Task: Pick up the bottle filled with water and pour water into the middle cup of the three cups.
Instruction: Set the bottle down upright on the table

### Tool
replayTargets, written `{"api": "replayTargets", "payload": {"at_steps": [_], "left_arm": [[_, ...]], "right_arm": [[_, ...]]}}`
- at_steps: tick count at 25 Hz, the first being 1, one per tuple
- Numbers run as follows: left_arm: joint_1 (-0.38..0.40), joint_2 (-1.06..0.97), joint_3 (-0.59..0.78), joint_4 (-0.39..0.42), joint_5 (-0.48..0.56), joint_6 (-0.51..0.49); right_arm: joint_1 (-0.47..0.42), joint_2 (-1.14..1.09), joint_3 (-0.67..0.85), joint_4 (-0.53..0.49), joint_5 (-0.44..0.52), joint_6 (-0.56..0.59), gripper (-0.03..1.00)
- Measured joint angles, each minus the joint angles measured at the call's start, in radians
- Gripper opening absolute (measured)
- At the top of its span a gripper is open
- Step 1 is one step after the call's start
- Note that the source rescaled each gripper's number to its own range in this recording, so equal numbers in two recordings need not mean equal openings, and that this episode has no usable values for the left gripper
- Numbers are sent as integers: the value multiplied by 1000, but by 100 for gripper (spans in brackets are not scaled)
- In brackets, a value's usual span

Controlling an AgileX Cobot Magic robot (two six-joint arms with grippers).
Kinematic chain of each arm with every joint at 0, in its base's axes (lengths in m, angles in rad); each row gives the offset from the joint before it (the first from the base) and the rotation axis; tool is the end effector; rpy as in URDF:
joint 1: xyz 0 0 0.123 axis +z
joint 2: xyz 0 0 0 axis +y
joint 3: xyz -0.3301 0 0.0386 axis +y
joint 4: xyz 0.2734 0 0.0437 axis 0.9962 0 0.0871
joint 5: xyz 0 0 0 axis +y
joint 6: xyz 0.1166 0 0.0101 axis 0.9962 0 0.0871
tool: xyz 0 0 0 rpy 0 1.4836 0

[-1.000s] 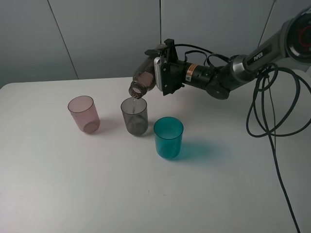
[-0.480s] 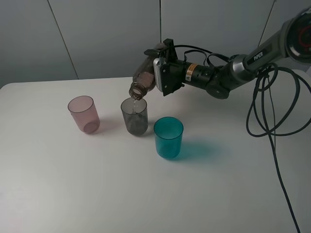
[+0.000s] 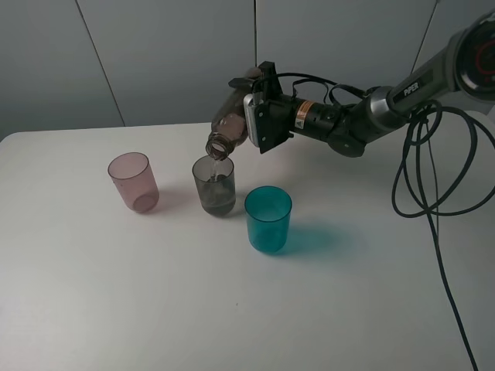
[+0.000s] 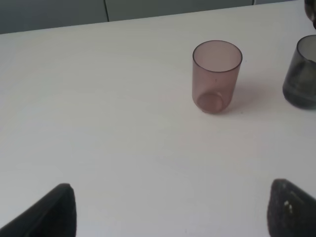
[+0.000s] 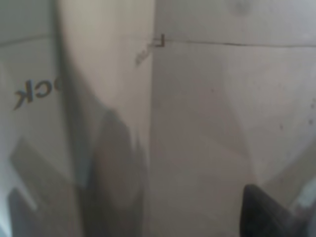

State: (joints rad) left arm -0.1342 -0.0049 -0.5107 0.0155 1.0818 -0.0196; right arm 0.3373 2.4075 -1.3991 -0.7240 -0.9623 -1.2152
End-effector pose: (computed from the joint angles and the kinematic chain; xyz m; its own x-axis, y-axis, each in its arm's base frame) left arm -0.0099 0.0029 0.2788 -0.4582 0.0494 -0.8875 0.1161 0.9932 -0.0046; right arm 0.4993 0.2425 0.0976 0.7937 -0.6056 0.0579 -0.0048 -0.1014 -0.9948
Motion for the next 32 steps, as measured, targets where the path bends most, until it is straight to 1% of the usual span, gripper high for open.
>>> {"api": "replayTargets", "payload": {"at_steps": [8, 32], "left_arm": [[0, 0, 0, 0, 0, -2], [0, 0, 0, 0, 0, -3]], "right_arm": [[0, 0, 0, -14, 0, -15, 1], [0, 0, -2, -15, -12, -57, 1]]}}
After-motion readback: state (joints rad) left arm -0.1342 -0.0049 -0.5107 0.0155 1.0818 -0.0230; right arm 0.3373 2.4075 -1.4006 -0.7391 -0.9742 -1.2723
